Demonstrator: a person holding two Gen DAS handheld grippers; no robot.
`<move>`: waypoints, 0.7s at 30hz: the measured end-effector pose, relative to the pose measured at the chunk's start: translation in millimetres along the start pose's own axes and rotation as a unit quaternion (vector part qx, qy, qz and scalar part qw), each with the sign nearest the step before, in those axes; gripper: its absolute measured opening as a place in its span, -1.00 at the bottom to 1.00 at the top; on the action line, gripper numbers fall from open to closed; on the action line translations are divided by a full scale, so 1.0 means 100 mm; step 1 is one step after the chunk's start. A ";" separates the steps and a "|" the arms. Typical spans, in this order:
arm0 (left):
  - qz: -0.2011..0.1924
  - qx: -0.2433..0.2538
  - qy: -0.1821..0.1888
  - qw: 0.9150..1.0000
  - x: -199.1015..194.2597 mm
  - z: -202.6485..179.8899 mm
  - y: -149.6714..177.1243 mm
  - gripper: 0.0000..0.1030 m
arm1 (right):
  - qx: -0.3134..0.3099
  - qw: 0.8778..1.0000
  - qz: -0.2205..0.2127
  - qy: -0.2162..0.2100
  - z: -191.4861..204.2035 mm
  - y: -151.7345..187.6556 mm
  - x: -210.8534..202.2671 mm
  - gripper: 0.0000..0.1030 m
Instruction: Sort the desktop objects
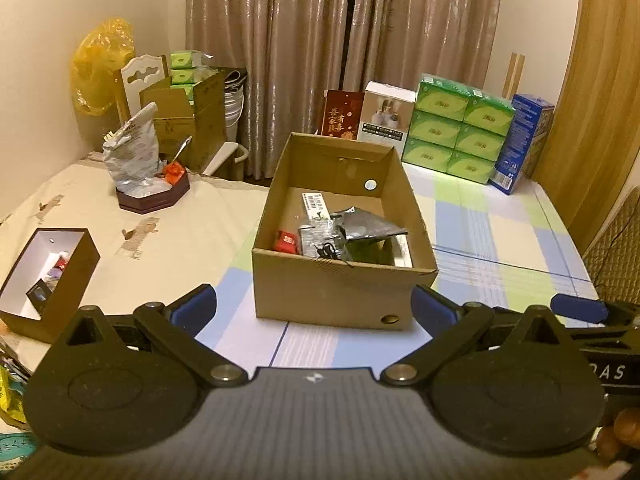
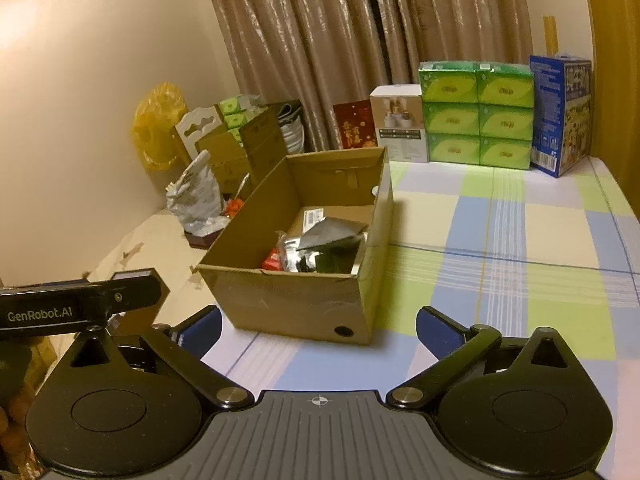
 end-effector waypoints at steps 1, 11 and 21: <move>0.000 0.001 -0.001 1.000 -0.01 0.00 0.01 0.98 | -0.003 1.000 0.001 0.002 0.01 0.01 0.00 0.96; -0.003 0.004 -0.007 1.000 -0.01 0.02 0.00 0.98 | -0.009 1.000 0.012 0.013 0.00 0.07 0.03 0.96; 0.001 0.008 0.000 1.000 0.02 -0.02 0.01 0.98 | -0.001 1.000 0.015 0.013 -0.04 0.11 0.04 0.96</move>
Point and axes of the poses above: each gripper's, at about its wrist camera, not at the fingertips, and x roughly the way its jaws point, z to its left, y to its underside, the point moved 6 cm from there along x, roughly the way its jaws point, and after that the axes turned 14 degrees about -x, right-handed, at the moved point
